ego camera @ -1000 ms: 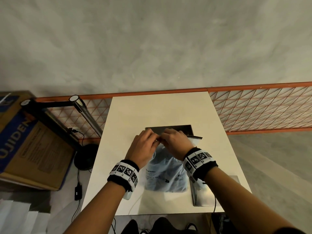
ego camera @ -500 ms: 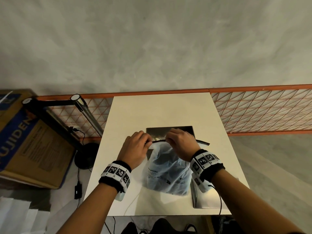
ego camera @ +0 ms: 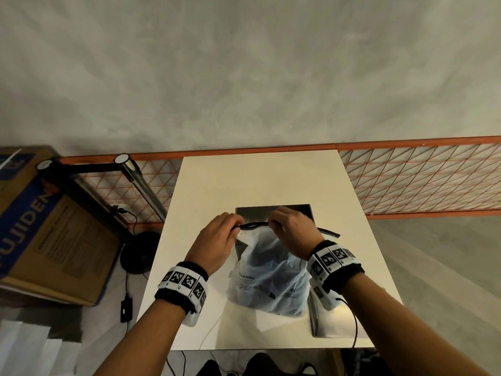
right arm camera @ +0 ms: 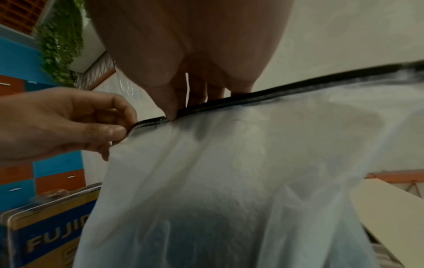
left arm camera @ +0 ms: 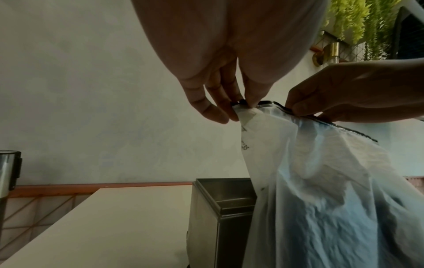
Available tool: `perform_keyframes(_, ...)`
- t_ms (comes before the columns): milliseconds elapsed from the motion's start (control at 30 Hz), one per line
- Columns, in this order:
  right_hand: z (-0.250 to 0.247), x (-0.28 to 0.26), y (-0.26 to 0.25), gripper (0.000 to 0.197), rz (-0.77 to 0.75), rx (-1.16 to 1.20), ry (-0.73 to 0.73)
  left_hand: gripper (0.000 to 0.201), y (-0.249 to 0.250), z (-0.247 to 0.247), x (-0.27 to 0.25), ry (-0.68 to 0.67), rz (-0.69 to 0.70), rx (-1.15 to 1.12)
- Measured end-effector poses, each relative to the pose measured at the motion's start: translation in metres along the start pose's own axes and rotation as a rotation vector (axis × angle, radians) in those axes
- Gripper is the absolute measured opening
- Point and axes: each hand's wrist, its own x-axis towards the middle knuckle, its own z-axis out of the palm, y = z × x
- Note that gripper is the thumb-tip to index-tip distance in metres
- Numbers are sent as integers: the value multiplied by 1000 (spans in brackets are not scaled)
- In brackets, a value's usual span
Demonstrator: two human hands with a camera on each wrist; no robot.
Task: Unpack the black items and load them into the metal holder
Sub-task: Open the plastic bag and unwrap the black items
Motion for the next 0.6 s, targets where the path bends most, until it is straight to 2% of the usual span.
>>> perform_keyframes(67,0,1,-3,13,-17,14,-5,14,2,0,2,3,26,-2)
perform_keyframes(200,2,4,-12,31,-111,-5,-79,14,6,1,4,8,41,-18)
perform_keyframes(367,5,7,-23,29,-134,-36,-78,11,10,1,7,-20,20,-50)
perform_keyframes(600,12,7,-27,27,-144,-42,-55,15,6,4,9,22,-14,-67)
